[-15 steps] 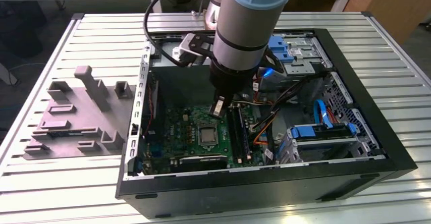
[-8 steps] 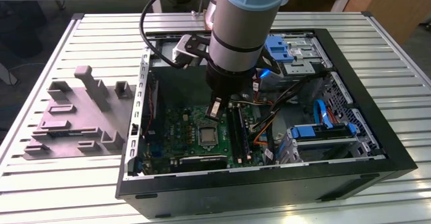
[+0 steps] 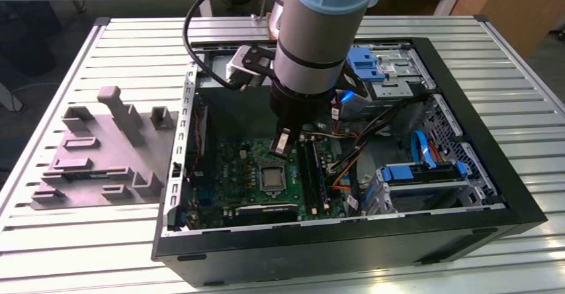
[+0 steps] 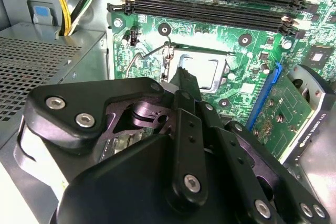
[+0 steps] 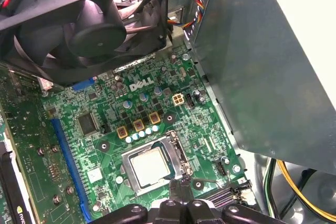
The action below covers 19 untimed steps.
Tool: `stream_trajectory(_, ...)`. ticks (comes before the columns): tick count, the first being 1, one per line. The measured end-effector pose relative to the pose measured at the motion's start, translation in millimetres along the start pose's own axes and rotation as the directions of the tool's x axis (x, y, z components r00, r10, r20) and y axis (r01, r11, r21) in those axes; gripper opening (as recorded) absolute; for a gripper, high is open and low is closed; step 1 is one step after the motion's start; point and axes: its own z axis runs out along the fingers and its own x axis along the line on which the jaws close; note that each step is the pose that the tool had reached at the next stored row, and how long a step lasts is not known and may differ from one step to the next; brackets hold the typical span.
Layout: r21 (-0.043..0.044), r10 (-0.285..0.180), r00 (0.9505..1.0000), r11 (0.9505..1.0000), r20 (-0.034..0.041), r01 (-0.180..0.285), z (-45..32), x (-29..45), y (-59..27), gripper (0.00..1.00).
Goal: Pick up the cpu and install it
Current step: 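Install the first cpu locking lever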
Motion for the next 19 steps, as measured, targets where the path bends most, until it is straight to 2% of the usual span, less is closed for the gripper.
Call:
stream_trajectory(6,0.0016,0.0,1.0,1.0,0.0007,0.0,0.1,0.1,0.3,0.11)
stream_trajectory(7,0.0076,-0.001,1.0,1.0,0.0034,0.001,0.1,0.6,1.2,0.11)
stream_trajectory(9,0.0271,-0.003,0.9999,0.9996,0.0139,0.002,0.3,1.2,2.6,0.11)
stream_trajectory(10,0.0339,-0.003,0.9999,0.9994,0.0169,0.003,0.1,1.3,2.9,0.11)
stream_trajectory(11,0.0367,-0.004,0.9998,0.9993,0.0188,0.003,0.1,1.3,2.9,0.11)
stream_trajectory(19,0.0374,-0.004,0.9998,0.9993,0.0196,0.003,0.0,-5.0,0.2,0.11)
